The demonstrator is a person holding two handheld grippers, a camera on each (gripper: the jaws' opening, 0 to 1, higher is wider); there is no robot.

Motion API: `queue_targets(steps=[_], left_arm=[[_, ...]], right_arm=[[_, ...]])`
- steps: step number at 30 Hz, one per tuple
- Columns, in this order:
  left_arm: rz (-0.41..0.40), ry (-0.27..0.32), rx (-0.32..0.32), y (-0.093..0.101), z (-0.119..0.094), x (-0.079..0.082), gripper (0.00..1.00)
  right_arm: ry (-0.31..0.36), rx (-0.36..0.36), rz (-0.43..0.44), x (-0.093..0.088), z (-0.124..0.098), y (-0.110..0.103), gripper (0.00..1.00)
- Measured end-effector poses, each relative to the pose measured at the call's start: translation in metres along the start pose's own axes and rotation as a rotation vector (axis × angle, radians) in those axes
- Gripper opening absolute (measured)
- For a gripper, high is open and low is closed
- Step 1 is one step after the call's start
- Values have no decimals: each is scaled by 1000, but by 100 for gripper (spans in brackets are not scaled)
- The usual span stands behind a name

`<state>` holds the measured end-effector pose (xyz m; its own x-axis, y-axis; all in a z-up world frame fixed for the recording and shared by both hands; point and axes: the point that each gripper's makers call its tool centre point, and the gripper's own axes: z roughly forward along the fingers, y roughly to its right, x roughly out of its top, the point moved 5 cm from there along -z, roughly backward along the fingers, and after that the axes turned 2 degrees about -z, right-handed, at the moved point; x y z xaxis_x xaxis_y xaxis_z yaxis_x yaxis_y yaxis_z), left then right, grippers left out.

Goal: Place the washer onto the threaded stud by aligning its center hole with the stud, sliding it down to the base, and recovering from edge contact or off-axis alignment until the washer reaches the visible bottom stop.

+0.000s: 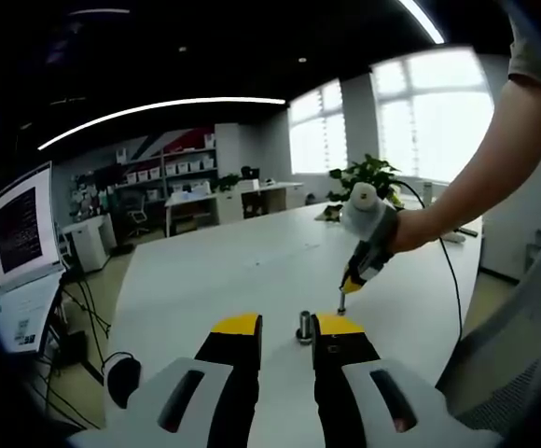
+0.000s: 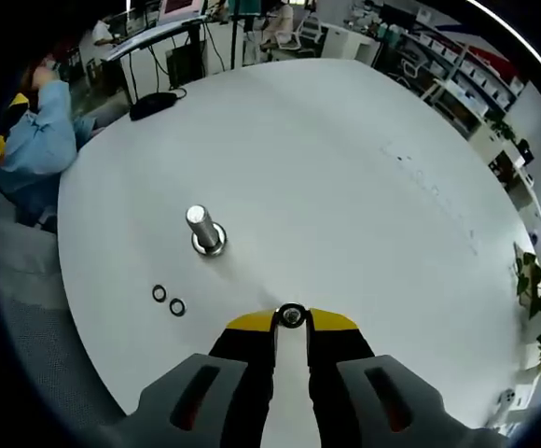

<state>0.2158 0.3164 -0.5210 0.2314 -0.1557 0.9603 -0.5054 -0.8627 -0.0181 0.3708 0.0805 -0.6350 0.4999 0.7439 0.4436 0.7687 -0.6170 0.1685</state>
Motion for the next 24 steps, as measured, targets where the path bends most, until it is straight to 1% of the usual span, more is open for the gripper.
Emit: queue_targets(steps=[19,24], left_arm=[[0,-8,-3,0,0,-1,19],[-1,-11,-2,0,1,-2,19]], right_arm=[[-36,25,14,-4,8,1,14],[-32,37,13,-4,10,-1,15]])
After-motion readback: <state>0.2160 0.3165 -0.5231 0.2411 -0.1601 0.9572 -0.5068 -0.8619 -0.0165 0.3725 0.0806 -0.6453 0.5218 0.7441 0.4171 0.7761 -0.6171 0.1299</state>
